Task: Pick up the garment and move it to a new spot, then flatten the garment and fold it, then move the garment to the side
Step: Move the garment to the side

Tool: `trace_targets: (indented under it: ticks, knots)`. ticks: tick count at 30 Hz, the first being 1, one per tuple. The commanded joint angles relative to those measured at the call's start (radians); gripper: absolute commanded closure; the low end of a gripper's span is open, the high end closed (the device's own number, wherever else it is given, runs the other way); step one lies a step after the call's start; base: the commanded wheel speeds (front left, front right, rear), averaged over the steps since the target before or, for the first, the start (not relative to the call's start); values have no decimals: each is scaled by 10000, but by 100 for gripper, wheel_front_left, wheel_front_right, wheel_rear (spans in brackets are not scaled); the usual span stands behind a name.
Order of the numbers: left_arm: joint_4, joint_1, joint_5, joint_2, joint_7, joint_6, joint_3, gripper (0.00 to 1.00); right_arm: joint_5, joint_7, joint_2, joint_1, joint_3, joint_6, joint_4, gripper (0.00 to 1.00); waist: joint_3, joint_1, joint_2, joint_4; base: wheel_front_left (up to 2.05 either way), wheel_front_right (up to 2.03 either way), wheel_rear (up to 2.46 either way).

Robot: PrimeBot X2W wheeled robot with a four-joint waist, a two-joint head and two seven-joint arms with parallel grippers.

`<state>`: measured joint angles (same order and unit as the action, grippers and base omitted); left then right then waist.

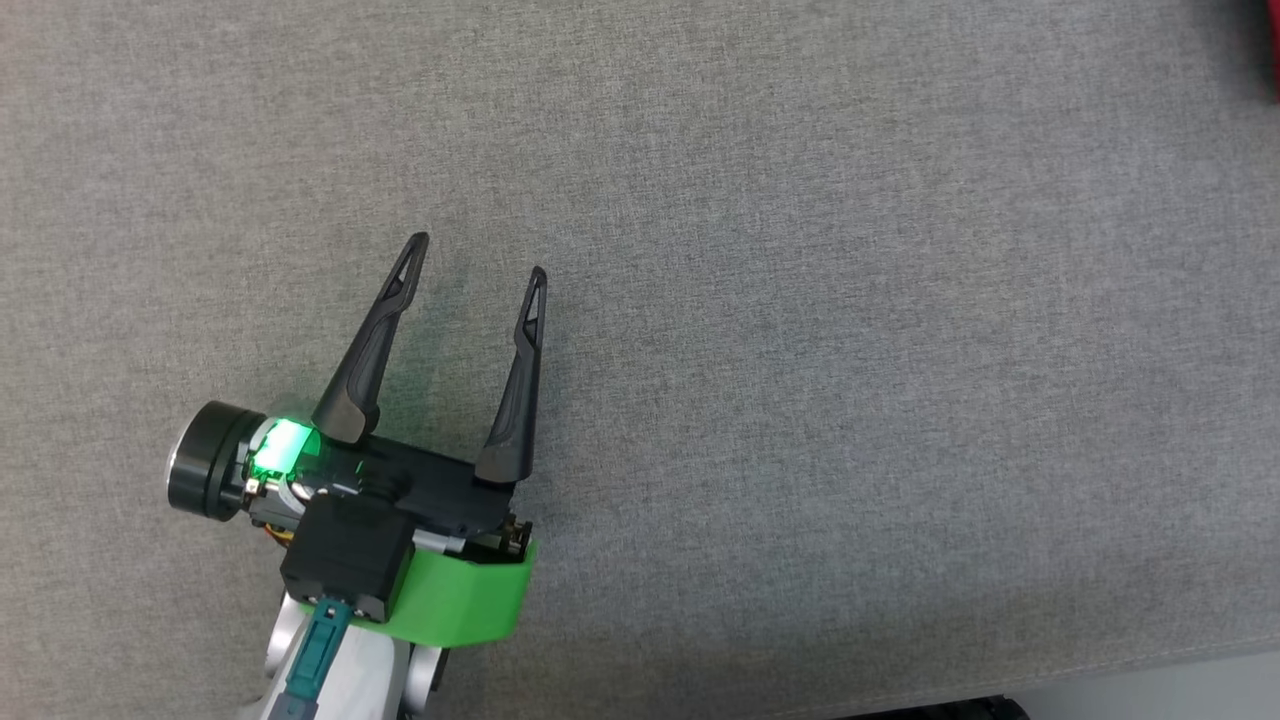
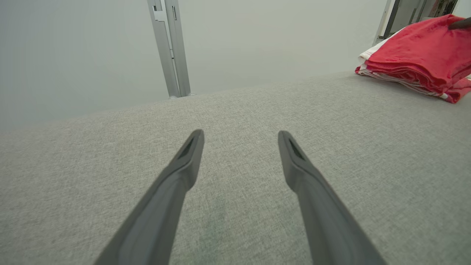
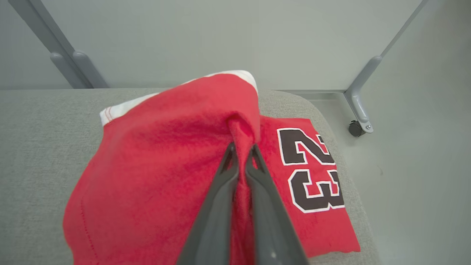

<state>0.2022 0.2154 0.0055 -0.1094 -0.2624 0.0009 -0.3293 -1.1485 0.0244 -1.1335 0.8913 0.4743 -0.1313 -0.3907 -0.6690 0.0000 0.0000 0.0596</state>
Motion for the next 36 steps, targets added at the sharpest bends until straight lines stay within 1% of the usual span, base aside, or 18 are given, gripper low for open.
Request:
trace_targets:
  ticks: [1, 4, 7, 8, 9, 13, 17, 22, 28, 33, 36]
  knots:
    - [32, 141, 46, -89, -27, 56, -11, 0, 7, -85, -76, 84, -107, 14, -109, 100, -17, 0, 0, -41, 0, 0, 0]
    - [52, 163, 45, -133, -27, 80, -34, 0, 99, -123, -282, -41, -244, 14, -306, 100, -47, 0, 0, -83, 0, 0, 0]
    - [61, 181, 37, -175, -27, 104, -47, 0, 197, -111, -288, -136, -325, 14, -498, 100, -79, 0, 0, -88, 0, 0, 0]
    - [56, 193, 34, -186, -27, 110, -65, 0, 230, -85, -251, -153, -366, 14, -601, 75, -93, 0, 0, -92, 0, 0, 0]
    - [52, 211, 34, -194, -27, 113, -83, 0, 307, -86, -228, -150, -388, 14, -695, 0, -103, 0, 0, -95, 0, 0, 0]
    - [20, 277, 31, -215, -27, 134, -139, 0, 721, -29, -58, -102, -409, 14, -1079, 0, -119, 0, 0, -113, 0, 0, 0]
    - [-46, 317, 0, -218, -27, 178, -174, 0, 1383, -96, 48, -38, -442, 14, -1480, 0, -4, 0, 0, -137, 0, 0, 0]
    - [-171, 219, -136, -129, -27, 261, -202, 0, 1951, -228, 510, -172, -454, 14, -1320, 0, 453, 0, 0, -179, 0, 0, 0]
    - [-370, -122, -404, 90, -27, 391, -146, 0, 2146, -721, 1590, -883, -230, 14, -727, 0, 1368, 0, 0, -317, 0, 0, 0]
    - [-766, -573, -815, 300, -27, 545, 112, 0, 2325, -1407, 2788, -1648, 203, 14, -548, 0, 2302, 0, 0, -533, 0, 0, 0]
    - [-1052, -894, -1175, 430, -27, 676, 406, 0, 2595, -2025, 3593, -2099, 604, 14, -623, 0, 2910, 0, 0, -737, 0, 0, 0]
